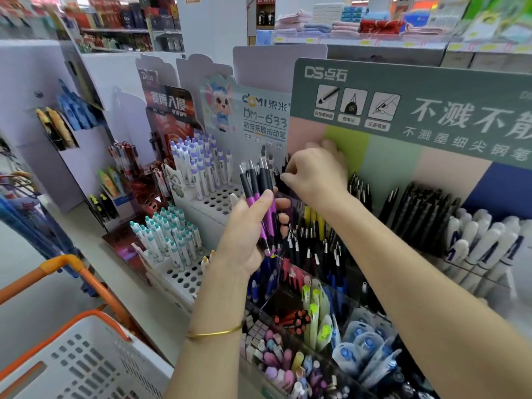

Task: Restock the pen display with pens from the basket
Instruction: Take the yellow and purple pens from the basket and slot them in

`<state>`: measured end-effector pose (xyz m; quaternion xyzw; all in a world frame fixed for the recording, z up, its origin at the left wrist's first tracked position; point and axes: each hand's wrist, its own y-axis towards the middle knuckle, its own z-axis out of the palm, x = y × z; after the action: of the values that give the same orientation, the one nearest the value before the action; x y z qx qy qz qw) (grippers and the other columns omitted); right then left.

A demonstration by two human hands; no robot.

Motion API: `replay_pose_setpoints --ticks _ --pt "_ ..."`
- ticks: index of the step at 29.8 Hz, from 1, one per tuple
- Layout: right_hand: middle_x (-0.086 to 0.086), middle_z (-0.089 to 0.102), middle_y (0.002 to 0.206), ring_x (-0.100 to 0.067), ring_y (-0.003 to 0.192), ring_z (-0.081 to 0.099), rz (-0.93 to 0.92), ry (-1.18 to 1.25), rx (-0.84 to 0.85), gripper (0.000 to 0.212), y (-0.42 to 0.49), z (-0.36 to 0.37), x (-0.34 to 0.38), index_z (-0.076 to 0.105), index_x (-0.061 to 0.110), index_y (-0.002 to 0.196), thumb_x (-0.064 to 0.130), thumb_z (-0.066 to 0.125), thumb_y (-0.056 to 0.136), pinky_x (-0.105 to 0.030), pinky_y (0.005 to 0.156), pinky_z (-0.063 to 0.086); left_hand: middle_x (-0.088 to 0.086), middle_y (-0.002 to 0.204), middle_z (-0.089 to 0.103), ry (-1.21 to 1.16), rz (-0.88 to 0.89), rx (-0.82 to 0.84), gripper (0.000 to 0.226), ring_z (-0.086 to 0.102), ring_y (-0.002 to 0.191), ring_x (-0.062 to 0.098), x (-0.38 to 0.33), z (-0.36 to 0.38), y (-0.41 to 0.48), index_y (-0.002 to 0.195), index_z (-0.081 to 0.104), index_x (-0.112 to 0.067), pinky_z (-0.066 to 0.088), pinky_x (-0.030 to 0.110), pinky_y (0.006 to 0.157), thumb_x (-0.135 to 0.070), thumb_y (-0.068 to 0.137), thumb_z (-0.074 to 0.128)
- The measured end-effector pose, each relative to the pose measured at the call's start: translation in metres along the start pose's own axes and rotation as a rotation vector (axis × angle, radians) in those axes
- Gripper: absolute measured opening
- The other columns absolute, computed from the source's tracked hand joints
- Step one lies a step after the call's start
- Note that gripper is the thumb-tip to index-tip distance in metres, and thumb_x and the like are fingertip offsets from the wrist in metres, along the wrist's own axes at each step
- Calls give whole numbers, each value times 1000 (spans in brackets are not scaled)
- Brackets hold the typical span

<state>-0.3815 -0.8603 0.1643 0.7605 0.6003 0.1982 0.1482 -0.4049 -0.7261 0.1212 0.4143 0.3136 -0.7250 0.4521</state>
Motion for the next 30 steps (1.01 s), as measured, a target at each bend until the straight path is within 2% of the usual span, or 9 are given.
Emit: replay_pose_setpoints --ticks 4,7,10,13,17,20,25,28,30 --pt "-2 71 96 -22 96 61 7 438 -157 21 -6 -20 6 76 15 92 17 56 88 -39 82 50 3 76 69 -31 27 43 21 58 57 10 0 0 0 113 54 -2 49 22 47 -18 101 49" --pt "-6 73 88 -21 83 65 -44 529 -18 27 -13 -34 12 75 6 91 26 57 91 -39 79 52 4 77 70 -44 54 61 25 58 56 10 0 3 0 115 53 1 48 22 46 -19 100 48" --pt "-1 70 95 -15 90 63 -58 546 119 25 -17 -37 13 72 9 99 30 63 89 -34 82 52 8 85 73 -46 72 72 40 62 59 11 0 5 -2 129 46 8 50 24 49 -20 101 48" --pt "-2 67 95 -14 85 62 -3 642 194 22 -16 -40 12 69 5 98 25 67 88 -23 70 53 10 92 74 -48 60 99 41 65 62 13 0 5 -4 132 44 6 54 25 51 -19 101 48" --pt "-8 70 93 -17 83 63 53 697 216 12 -14 -44 11 69 7 92 18 67 87 -30 79 50 13 99 74 -66 28 120 36 71 71 19 -1 4 -4 126 51 5 61 32 60 -21 100 47" --pt "-2 67 83 -11 75 60 108 825 71 6 -10 -47 10 66 12 80 13 65 87 -29 77 52 13 94 75 -101 -1 77 23 72 73 21 -2 2 -3 109 59 0 60 38 70 -19 100 48" --pt "10 52 78 0 67 48 233 927 -297 7 -2 -49 2 55 12 90 11 60 86 -10 62 41 11 86 75 -71 -1 -38 16 73 69 19 -2 -6 -2 108 56 -2 58 28 52 -15 99 52" --pt "13 48 73 -1 66 45 194 805 -399 9 -4 -44 -1 52 13 88 12 59 84 -20 66 42 7 84 76 -6 19 -71 22 69 63 14 -1 -8 -1 117 54 -2 55 24 50 -15 99 52" --pt "10 51 73 -10 70 51 186 681 -355 9 -5 -35 -1 53 11 90 13 59 83 -30 69 46 7 85 76 4 11 -67 19 68 63 13 -1 -8 0 116 56 -3 54 23 51 -13 101 49"
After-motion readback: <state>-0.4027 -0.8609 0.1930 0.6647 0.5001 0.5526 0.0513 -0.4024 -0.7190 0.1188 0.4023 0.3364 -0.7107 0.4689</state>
